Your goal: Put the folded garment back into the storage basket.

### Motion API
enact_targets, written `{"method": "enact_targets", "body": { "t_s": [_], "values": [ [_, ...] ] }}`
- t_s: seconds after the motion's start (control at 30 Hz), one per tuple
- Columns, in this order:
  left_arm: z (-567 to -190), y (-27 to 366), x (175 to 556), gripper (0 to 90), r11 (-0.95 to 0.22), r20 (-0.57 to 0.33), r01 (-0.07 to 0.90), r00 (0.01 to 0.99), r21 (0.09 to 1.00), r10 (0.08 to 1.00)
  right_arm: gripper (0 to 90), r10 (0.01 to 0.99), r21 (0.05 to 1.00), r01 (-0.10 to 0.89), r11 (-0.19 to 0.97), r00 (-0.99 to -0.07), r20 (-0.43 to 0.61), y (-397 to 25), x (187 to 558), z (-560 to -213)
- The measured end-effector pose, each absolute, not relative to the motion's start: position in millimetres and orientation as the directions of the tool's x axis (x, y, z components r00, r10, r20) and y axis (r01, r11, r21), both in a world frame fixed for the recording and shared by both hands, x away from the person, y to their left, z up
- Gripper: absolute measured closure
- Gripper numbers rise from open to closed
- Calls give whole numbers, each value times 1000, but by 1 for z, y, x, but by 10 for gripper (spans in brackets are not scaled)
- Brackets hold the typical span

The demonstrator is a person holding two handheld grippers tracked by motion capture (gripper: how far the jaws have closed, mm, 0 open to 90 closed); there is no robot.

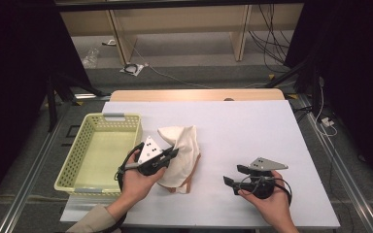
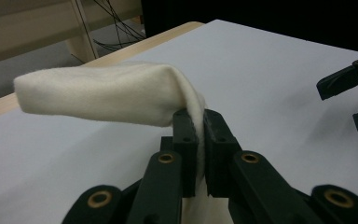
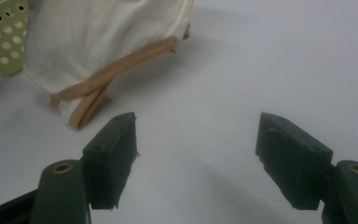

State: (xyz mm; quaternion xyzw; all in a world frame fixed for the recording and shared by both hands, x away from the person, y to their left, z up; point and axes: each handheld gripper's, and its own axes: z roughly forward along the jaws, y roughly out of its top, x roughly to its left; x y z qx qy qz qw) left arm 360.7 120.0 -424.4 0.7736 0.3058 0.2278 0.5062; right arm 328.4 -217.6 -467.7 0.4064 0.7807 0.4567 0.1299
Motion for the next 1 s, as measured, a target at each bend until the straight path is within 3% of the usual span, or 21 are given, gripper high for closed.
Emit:
{"method": "enact_targets", "body": {
  "t_s": [1.0],
  "values": [
    [-414, 129, 362, 844, -288, 52, 221, 703, 932, 709, 299, 752, 819, 515, 253, -637, 168, -218, 328, -467]
  ]
}}
